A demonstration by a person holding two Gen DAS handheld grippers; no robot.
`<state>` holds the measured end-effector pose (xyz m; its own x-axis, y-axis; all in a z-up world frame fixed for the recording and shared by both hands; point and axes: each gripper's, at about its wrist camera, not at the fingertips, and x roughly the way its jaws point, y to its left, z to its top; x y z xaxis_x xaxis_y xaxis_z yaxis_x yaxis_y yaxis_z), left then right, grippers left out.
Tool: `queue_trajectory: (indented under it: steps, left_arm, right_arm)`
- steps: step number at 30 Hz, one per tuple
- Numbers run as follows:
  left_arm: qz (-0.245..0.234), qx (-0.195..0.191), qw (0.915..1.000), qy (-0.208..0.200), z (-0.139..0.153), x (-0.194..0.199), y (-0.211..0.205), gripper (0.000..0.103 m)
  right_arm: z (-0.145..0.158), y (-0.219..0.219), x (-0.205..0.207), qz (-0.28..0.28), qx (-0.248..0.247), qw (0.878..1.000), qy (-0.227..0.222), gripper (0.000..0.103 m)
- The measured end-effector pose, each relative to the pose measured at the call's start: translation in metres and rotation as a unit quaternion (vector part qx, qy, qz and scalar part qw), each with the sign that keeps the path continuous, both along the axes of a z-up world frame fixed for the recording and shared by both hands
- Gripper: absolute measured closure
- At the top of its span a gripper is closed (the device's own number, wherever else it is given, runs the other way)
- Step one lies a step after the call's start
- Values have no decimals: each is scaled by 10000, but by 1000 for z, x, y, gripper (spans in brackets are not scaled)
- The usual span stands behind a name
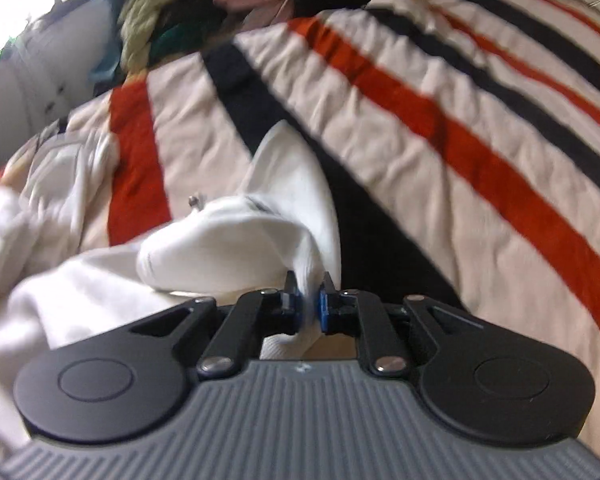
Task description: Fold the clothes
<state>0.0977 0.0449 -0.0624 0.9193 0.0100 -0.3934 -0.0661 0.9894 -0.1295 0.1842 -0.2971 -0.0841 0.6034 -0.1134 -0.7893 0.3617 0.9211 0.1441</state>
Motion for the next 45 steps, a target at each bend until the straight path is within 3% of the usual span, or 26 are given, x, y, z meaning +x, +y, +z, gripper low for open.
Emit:
queue_trajectory:
  steps: [3, 5, 7, 8, 11, 17, 24, 30, 34, 36, 38, 39, 42, 45]
  left_arm:
    - [-29, 181, 9998, 117, -6, -3, -6, 12]
    - [0, 181, 9995, 276, -9, -4, -6, 12]
    - [61, 61, 9992, 395, -11, -5, -5, 12]
    - [94, 34, 9991, 400, -11, -6, -4, 11]
    - [187, -53, 9986, 487, -12, -6, -4, 10]
    - [246, 28, 9979, 606, -17, -1, -11, 9]
    - [368, 102, 9963, 775, -26, 10, -19, 9]
    - [467, 214, 9953, 826, -33, 14, -20, 9]
    - [595, 225, 9934, 958, -38, 17, -17, 9]
    - [612, 212, 9930, 988, -38, 17, -16, 9]
    - [607, 254, 9930, 983, -38, 17, -18, 9]
    - [601, 287, 9930, 974, -38, 17, -19, 9]
    - [577, 331, 9929, 983, -39, 16, -21, 9]
    - [575, 333, 9928, 992, -39, 16, -21, 9]
  right_arm:
    - [2, -1, -15, 249, 174, 9995, -40, 85]
    - [0, 5, -20, 839, 63, 9964, -93, 69]
    - [-4, 13, -28, 1481, -126, 9887, -177, 36]
    - [-11, 20, -34, 1832, -338, 9823, -219, 32]
    - [-28, 31, -42, 2137, -614, 9748, -166, 32]
    - [-26, 24, -45, 1621, -969, 9785, -823, 32]
    - [-43, 45, -23, 2082, -1982, 9523, -1029, 32]
    - [-56, 54, -7, 2358, -2239, 9384, -1170, 32]
    - [-64, 58, 3, 2523, -2380, 9293, -1267, 33]
    - [-63, 54, 4, 2443, -2285, 9328, -1342, 39]
    - [-59, 48, 4, 2309, -2136, 9385, -1425, 63]
    - [-57, 45, 3, 2242, -2060, 9412, -1467, 81]
    - [-52, 35, 2, 2038, -1833, 9485, -1590, 90]
    - [-39, 11, -4, 1439, -1448, 9601, -1914, 91]
